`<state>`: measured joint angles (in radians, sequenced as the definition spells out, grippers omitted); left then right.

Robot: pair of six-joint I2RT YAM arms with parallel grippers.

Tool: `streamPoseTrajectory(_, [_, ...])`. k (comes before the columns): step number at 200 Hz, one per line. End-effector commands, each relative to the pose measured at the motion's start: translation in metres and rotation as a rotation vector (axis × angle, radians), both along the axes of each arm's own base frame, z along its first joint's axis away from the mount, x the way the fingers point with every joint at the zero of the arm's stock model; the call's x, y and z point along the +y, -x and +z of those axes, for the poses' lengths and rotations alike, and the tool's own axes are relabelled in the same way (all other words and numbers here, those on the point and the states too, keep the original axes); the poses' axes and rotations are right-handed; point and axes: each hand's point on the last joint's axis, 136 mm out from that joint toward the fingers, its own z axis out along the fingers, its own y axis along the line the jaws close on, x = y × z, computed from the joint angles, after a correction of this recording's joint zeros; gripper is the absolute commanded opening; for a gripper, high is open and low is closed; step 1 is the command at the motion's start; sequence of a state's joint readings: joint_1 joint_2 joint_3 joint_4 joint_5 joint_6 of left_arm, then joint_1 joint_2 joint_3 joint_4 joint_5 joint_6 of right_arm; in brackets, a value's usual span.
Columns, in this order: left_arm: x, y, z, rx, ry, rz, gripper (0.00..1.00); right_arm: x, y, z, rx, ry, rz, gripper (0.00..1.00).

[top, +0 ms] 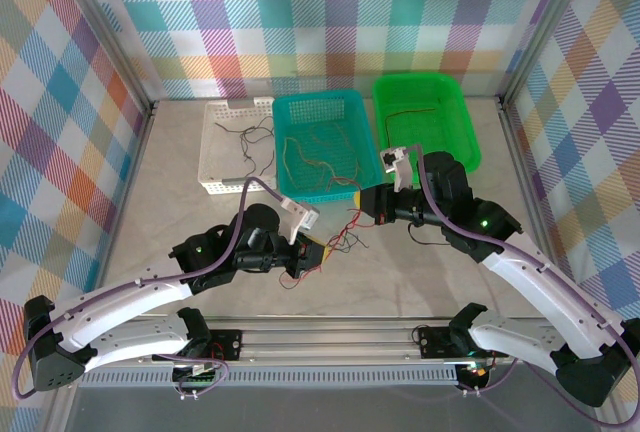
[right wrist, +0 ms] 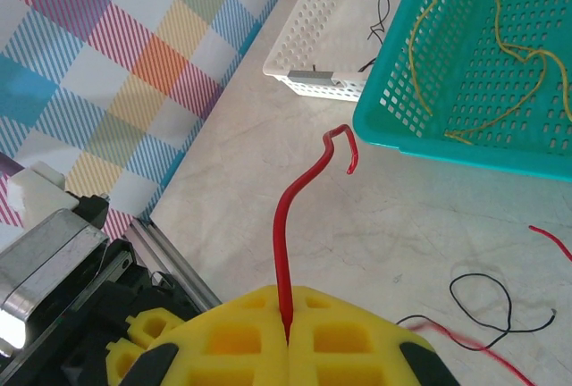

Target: Untangle the cables

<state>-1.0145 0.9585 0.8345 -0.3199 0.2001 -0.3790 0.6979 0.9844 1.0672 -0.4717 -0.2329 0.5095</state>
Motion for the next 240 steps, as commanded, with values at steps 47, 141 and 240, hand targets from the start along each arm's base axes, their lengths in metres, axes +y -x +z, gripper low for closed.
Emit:
streamPoseTrajectory(47, [0.048,-0.012,0.031,-0.103,0.012,0.180,0.00,-0.048,-0.009,-0.018,-0.007,0.060,-0.192,0.00])
streamPoseTrajectory(141, [0.160,-0.031,0.082,-0.294,-0.060,0.571,0.00,-0.157,-0.018,-0.068,0.115,0.317,-0.597,0.00])
streamPoseTrajectory(240, [0.178,-0.041,0.114,-0.398,-0.071,0.656,0.00,-0.185,-0.020,-0.015,0.050,0.201,-0.696,0.00])
